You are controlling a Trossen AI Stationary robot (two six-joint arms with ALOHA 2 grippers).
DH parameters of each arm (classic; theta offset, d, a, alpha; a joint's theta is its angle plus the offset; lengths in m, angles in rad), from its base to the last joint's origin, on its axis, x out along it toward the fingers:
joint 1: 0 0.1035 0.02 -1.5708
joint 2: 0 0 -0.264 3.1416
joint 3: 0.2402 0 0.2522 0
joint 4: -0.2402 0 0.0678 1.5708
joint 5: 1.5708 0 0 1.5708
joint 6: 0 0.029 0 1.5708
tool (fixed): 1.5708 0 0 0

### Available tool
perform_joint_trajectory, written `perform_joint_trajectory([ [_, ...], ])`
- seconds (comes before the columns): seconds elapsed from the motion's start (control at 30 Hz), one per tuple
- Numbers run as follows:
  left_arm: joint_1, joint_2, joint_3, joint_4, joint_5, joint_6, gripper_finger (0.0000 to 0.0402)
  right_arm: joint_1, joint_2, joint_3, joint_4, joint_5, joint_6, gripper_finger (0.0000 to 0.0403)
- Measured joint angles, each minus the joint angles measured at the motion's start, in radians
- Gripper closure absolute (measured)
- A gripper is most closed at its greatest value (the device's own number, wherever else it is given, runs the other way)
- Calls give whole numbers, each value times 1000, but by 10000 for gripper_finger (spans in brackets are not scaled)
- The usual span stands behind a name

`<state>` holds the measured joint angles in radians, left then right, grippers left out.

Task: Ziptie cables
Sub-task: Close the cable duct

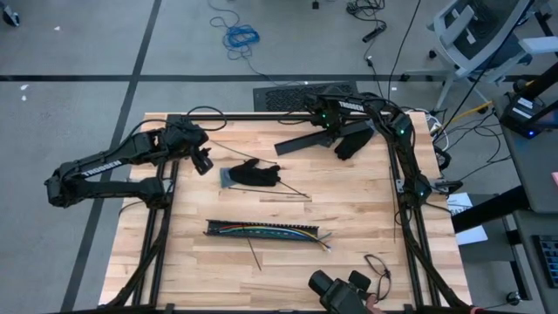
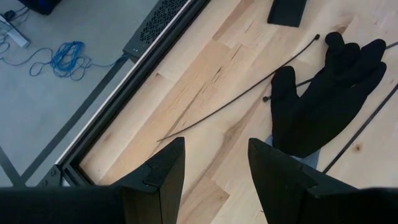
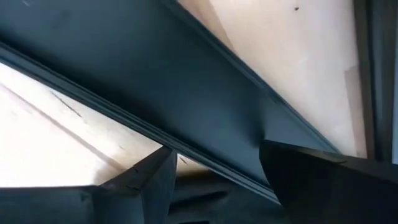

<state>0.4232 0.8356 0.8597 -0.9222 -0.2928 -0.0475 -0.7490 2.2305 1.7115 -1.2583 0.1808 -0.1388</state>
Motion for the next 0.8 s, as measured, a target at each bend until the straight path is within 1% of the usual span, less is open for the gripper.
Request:
perform_joint_trajectory([
  [0.1, 0, 0, 0, -2, 0, -6, 228, 0, 0, 0, -8, 2, -10, 187],
  [0.2, 0, 0, 0, -3, 0, -26, 228, 0, 0, 0, -14, 2, -4, 214],
  [0.3, 0, 0, 0, -3, 0, -26, 228, 2, 0, 0, -16, 2, 0, 267],
  [0.43, 0, 0, 0, -3, 0, -26, 228, 5, 0, -17, -11, 4, 32, 361],
  [0.47, 0, 0, 0, -3, 0, -26, 228, 7, 0, -25, -9, 4, 40, 380],
  [0.5, 0, 0, 0, -3, 0, -26, 228, 9, -1, -36, -6, -1, 44, 390],
  [0.67, 0, 0, 0, -4, 0, -27, 228, 33, -8, -93, -21, -17, 14, 380],
  [0.8, 0, 0, 0, -4, 0, -26, 228, 69, -7, -107, -57, 0, 13, 397],
])
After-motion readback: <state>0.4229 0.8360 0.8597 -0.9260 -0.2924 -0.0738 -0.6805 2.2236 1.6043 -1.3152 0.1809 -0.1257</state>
